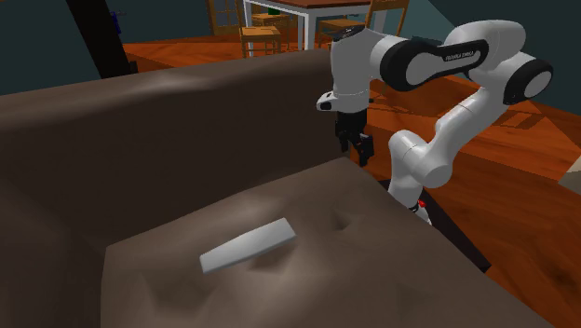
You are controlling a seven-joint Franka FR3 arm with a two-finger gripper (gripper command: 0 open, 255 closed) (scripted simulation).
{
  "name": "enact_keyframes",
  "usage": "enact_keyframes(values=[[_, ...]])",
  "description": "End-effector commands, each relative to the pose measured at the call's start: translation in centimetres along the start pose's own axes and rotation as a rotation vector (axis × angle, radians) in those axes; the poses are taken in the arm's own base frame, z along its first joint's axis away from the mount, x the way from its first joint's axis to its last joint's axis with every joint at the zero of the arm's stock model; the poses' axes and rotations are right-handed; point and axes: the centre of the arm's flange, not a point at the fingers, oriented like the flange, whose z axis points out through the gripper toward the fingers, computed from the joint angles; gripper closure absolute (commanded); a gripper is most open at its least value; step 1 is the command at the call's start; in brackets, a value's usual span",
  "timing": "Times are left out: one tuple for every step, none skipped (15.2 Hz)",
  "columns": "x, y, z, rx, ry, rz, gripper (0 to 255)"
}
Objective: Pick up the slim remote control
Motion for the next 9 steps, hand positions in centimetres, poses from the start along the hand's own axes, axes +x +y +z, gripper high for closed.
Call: enact_keyframes(values=[[0.0, 0.0, 0.0, 0.0, 0.0, 0.0, 0], [1.2, -0.5, -0.1, -0.004, 0.005, -0.003, 0], [2.4, -0.9, -0.1, -0.007, 0.01, -0.006, 0], [3.5, -1.4, -0.2, -0.011, 0.015, -0.009, 0], [4.7, -1.9, -0.2, -0.015, 0.019, -0.012, 0], [5.9, -2.4, -0.3, -0.018, 0.024, -0.015, 0], [7.0, -2.9, -0.4, -0.022, 0.029, -0.017, 0], [8.2, -3.3, -0.4, -0.026, 0.034, -0.02, 0], [9.4, -3.8, -0.5, -0.029, 0.039, -0.023, 0]])
